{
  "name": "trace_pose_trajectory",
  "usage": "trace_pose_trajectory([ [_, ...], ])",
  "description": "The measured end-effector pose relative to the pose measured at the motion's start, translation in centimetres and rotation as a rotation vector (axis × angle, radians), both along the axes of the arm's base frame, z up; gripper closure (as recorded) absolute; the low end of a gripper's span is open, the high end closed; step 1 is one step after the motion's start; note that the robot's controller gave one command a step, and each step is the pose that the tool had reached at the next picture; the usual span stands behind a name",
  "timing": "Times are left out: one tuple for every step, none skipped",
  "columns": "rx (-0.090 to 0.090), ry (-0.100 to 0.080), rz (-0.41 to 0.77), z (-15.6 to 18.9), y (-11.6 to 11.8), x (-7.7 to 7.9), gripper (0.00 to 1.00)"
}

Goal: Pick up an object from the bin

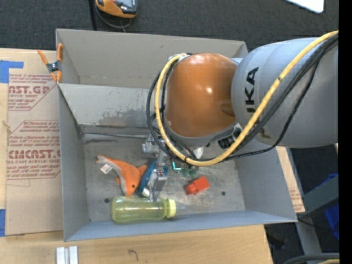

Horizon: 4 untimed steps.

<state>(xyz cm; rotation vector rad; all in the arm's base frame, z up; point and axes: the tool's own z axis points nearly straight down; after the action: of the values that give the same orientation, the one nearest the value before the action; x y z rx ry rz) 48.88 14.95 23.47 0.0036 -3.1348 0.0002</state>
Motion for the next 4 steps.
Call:
trace_pose_trajectory([
  [0.001,-0.008,-0.002,0.4,-0.1,0.2,0.00],
  [0.003,-0.014,0.048,-5.9,0.7,2.6,0.00],
  [0.001,-0.004,0.030,-7.7,3.5,5.5,0.00],
  [0.001,-0.008,-0.102,-8.3,2.5,5.6,0.00],
])
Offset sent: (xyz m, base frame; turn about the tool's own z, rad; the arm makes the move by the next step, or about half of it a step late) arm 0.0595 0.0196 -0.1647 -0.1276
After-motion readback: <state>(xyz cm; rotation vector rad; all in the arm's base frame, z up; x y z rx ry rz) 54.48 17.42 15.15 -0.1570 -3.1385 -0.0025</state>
